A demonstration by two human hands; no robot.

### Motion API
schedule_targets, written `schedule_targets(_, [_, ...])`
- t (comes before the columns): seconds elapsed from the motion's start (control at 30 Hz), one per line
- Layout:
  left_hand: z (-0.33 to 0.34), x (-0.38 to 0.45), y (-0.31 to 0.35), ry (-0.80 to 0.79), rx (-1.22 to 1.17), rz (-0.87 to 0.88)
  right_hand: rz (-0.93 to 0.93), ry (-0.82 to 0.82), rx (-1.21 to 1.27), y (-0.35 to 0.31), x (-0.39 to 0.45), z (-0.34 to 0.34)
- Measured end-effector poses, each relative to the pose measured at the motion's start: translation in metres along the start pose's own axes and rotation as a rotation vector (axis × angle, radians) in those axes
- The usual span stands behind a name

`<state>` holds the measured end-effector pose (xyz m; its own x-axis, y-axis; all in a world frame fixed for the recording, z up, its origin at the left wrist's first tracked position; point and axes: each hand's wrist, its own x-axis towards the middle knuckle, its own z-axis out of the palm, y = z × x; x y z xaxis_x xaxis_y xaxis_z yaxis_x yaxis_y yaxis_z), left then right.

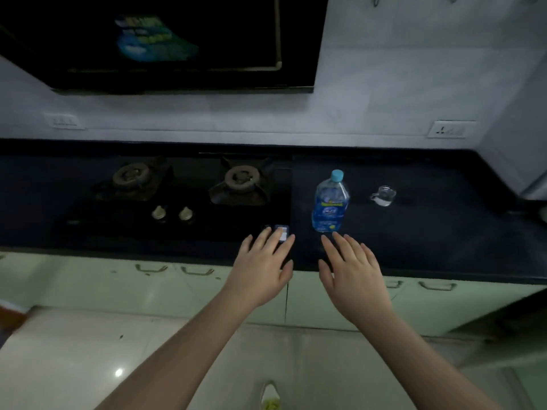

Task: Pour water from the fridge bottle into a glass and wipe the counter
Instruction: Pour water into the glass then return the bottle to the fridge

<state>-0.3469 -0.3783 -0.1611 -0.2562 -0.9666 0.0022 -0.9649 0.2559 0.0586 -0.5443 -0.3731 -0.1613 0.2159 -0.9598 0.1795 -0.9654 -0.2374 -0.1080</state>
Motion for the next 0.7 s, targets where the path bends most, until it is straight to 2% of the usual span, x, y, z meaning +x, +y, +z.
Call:
schedule_targets(0.33, [0.009,0.107,-0.004,-0.003,-0.027,0.191,0.147,0.016,0.008,0.022,0.051,0.02])
schedule_targets(0.57, [0.017,0.158,0.009,-0.013,-0.056,0.242,0.173,-0.006,0.028,0.053,0.084,0.04])
schedule_targets(0.7, [0.034,0.176,0.017,-0.031,-0.069,0.214,0.155,-0.052,0.062,0.079,0.106,0.058])
